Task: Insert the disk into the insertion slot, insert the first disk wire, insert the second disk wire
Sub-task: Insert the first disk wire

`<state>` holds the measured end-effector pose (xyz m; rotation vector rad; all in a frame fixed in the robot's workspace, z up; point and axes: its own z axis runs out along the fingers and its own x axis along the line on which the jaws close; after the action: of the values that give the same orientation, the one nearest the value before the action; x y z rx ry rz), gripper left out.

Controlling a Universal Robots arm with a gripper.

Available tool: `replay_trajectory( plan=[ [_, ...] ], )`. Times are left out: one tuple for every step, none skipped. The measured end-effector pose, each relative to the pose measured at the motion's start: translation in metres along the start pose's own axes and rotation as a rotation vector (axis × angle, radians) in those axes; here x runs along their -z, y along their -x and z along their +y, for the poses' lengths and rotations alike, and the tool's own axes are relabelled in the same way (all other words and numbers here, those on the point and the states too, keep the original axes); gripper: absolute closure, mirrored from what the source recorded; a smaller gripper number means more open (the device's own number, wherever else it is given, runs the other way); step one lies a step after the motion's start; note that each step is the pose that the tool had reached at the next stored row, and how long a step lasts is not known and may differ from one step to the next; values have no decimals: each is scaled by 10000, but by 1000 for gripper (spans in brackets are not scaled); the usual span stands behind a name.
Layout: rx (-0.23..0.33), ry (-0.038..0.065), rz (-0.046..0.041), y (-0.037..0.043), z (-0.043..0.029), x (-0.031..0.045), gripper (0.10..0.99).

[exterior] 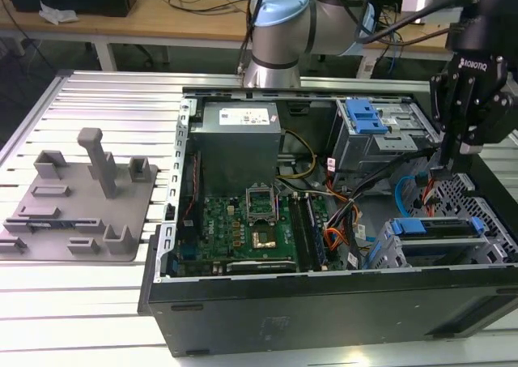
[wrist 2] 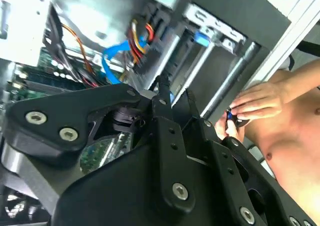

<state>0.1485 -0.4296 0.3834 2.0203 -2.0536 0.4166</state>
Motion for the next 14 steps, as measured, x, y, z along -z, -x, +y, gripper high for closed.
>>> replay_trajectory(
  plan=[
    [0,0,-1,31,-15,10,796],
    [1,-1,4,70,-38,24,796],
    [2,0,14,104,-58,35,796],
    [3,-1,61,167,-85,53,796],
    [4,-5,105,207,-89,64,796],
    [-12,-40,137,238,-87,74,796],
    [-67,-186,157,267,-86,85,796],
    [-134,-334,165,283,-82,89,796],
    [-190,-424,167,288,-78,86,796],
    [-235,-476,168,293,-71,81,796],
    [-253,-486,169,299,-56,71,796],
    [-259,-485,170,312,30,37,796],
    [-258,-486,170,317,74,22,796],
    [-260,-486,170,324,135,2,796]
  ],
)
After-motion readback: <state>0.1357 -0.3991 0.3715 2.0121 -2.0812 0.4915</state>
